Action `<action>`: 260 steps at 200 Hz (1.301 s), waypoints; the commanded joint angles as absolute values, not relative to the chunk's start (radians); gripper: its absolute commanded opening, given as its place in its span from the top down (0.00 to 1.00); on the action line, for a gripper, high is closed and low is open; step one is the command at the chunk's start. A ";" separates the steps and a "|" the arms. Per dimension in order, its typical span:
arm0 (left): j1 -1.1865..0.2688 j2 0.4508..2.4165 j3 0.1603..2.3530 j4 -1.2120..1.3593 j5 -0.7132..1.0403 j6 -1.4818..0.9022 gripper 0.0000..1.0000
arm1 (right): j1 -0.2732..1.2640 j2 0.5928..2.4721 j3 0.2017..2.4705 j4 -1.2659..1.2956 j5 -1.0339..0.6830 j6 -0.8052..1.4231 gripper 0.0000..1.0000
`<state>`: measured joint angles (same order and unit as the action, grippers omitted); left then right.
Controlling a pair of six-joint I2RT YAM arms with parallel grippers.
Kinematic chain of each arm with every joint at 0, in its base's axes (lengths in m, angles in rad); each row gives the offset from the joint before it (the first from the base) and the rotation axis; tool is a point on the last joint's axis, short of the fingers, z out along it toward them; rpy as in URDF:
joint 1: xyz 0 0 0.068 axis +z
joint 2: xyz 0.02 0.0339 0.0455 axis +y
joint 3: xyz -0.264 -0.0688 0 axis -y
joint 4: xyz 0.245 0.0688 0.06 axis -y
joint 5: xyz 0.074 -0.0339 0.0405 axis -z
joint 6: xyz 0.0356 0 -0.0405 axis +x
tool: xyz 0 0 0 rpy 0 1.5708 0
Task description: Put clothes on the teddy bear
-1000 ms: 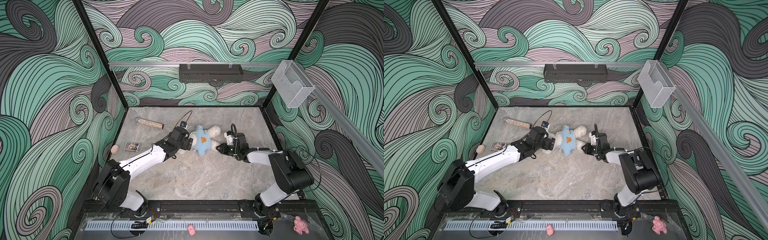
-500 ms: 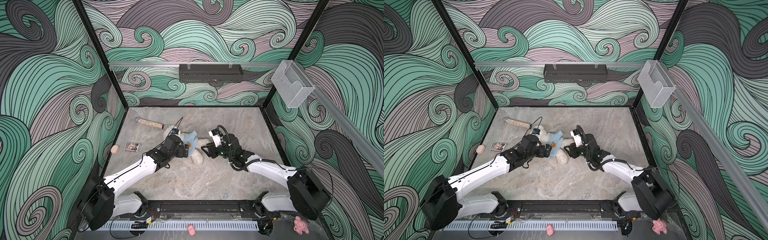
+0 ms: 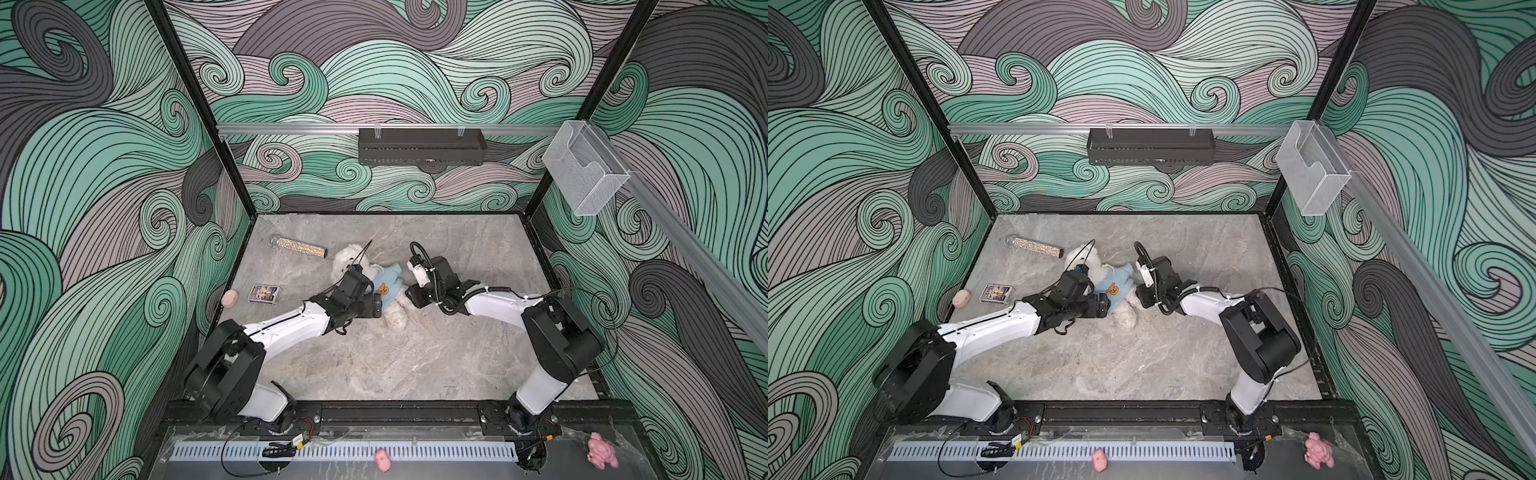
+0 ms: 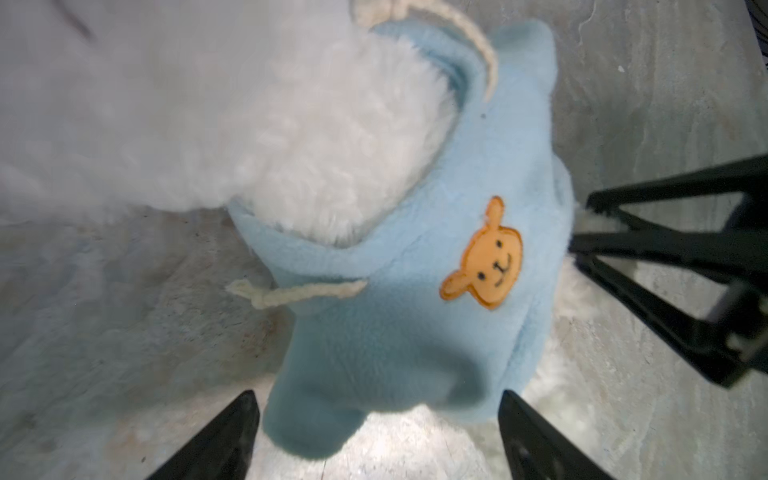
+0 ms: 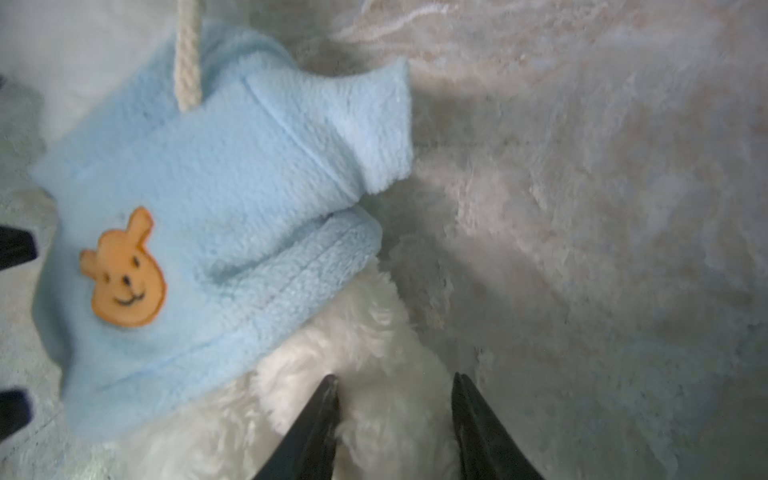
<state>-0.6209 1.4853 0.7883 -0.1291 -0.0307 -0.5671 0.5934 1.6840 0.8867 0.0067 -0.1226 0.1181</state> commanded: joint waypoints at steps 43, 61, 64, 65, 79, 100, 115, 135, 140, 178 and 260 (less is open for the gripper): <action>-0.597 1.647 0.997 -0.092 0.124 -0.491 0.09 | 0.591 1.415 0.597 0.079 -0.284 0.281 0.57; -0.597 1.617 0.984 -0.099 0.060 -0.442 0.06 | 0.597 1.297 0.567 0.088 -0.171 0.171 0.48; -0.597 1.611 0.981 -0.102 0.051 -0.434 0.05 | 0.599 1.281 0.565 0.092 -0.156 0.150 0.46; -0.597 1.609 0.981 -0.102 0.050 -0.432 0.05 | 0.601 1.276 0.565 0.094 -0.153 0.143 0.45; -0.597 1.584 0.975 -0.128 0.014 -0.405 0.04 | 0.623 1.235 0.562 0.126 -0.105 0.029 0.41; -0.586 1.533 0.951 -0.152 -0.039 -0.391 0.02 | 0.660 1.234 0.571 0.194 -0.040 -0.137 0.31; -0.563 1.496 0.920 -0.145 -0.039 -0.399 0.02 | 0.670 1.276 0.602 0.214 -0.029 -0.231 0.28; -0.526 1.455 0.890 -0.149 -0.025 -0.414 0.02 | 0.691 1.362 0.658 0.225 -0.021 -0.356 0.27; -0.518 1.447 0.885 -0.154 -0.024 -0.416 0.03 | 0.701 1.382 0.671 0.231 -0.024 -0.389 0.26; -0.482 1.384 0.856 -0.170 -0.026 -0.423 0.03 | 0.767 1.522 0.732 0.297 0.076 -0.561 0.29; -0.473 1.356 0.818 -0.154 -0.023 -0.425 0.04 | 0.797 1.603 0.747 0.406 0.185 -0.603 0.67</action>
